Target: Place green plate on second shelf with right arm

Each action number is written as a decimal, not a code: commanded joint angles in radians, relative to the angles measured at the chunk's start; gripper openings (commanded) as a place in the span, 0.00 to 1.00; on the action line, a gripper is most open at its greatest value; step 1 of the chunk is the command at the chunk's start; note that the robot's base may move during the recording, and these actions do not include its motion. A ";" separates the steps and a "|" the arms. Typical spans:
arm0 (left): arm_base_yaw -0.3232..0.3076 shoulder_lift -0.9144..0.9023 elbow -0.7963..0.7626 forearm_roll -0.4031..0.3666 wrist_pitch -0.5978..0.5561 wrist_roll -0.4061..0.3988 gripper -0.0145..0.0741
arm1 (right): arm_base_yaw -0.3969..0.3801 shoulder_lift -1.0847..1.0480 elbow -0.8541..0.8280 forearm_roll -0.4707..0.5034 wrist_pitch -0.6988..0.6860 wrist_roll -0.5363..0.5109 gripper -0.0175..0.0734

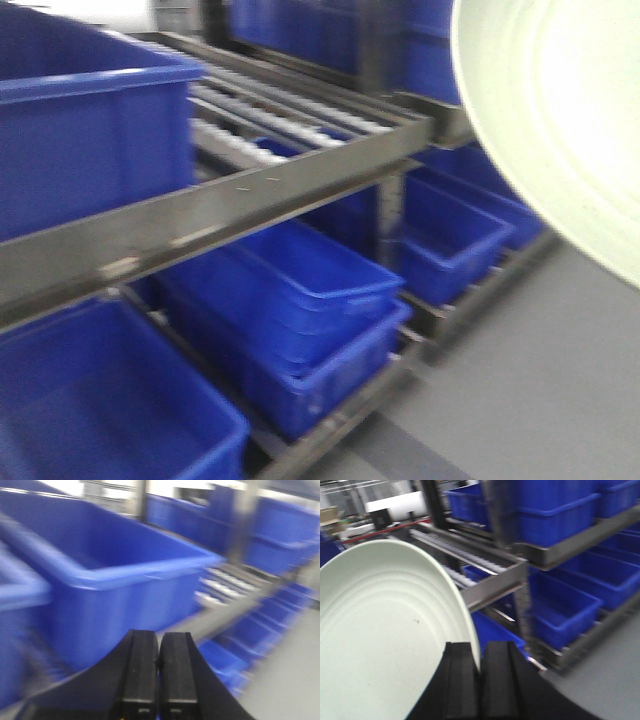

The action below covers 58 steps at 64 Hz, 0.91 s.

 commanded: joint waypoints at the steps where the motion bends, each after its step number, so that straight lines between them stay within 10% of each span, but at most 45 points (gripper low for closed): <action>1: -0.003 -0.016 0.041 -0.008 -0.090 -0.003 0.31 | -0.002 0.013 -0.031 -0.029 -0.086 0.005 0.25; 58: -0.003 -0.016 0.041 -0.008 -0.090 -0.003 0.31 | -0.002 0.013 -0.031 -0.029 -0.085 0.005 0.25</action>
